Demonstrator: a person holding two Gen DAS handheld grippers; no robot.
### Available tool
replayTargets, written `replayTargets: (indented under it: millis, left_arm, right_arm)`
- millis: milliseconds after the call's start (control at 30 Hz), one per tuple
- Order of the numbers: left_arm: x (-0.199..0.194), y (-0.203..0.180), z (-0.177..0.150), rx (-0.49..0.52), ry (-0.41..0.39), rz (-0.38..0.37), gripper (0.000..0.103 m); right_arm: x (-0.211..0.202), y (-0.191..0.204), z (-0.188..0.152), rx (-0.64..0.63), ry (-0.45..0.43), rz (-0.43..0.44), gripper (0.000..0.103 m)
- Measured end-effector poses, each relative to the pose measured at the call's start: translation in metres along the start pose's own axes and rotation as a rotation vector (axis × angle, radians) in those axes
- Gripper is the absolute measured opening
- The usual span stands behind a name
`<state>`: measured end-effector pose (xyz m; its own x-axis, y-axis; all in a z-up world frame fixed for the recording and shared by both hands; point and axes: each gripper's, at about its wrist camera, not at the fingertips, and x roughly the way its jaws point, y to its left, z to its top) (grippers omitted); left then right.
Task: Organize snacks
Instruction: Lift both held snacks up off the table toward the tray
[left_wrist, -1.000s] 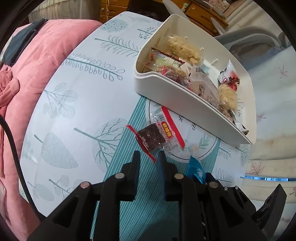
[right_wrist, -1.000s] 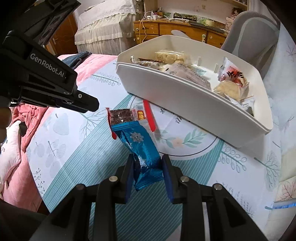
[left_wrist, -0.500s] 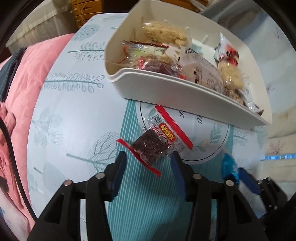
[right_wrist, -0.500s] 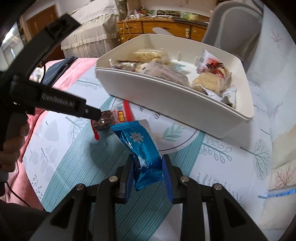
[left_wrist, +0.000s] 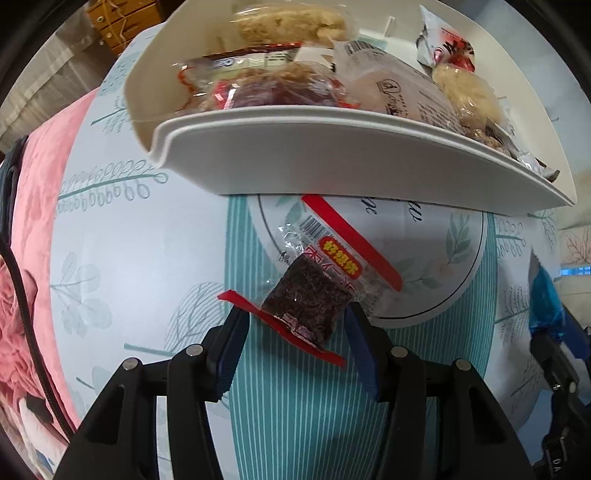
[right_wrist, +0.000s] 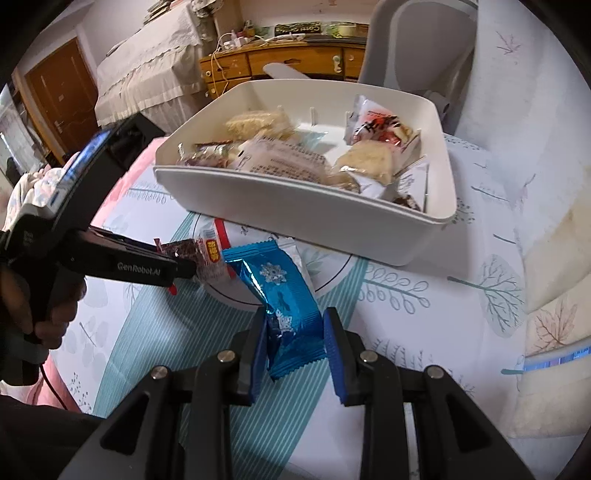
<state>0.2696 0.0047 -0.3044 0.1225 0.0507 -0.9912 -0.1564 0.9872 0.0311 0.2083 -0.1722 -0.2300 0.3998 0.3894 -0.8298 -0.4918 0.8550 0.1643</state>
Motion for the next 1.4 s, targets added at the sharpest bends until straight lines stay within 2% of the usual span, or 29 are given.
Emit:
replayTargets:
  millis: [200,367,567,867,1167,1400]
  left_arm:
    - [0.005,-0.001,0.003,0.003,0.003,-0.021,0.052]
    - [0.007,0.004,-0.003,-0.028,0.013,-0.068,0.037]
    - [0.006,0.007,-0.012,-0.036,0.014,-0.076,0.029]
    - [-0.008,0.008,-0.025,-0.042,0.019,-0.092,0.028]
    - [-0.05,0.019,-0.04,-0.067,-0.01,-0.149,0.028]
    - [-0.092,0.022,-0.032,-0.065,-0.064,-0.182,0.028]
  right_arm:
    - [-0.01,0.0,0.005,0.001,-0.021,-0.003,0.029]
    - [-0.016,0.003,0.011,-0.01,-0.037,0.0,0.029]
    - [-0.02,0.006,0.015,-0.021,-0.046,0.007,0.029]
    - [-0.027,0.01,0.023,-0.035,-0.071,0.017,0.029]
    - [-0.033,0.015,0.04,-0.047,-0.12,0.022,0.029]
    - [-0.028,0.017,0.052,-0.071,-0.147,-0.003,0.029]
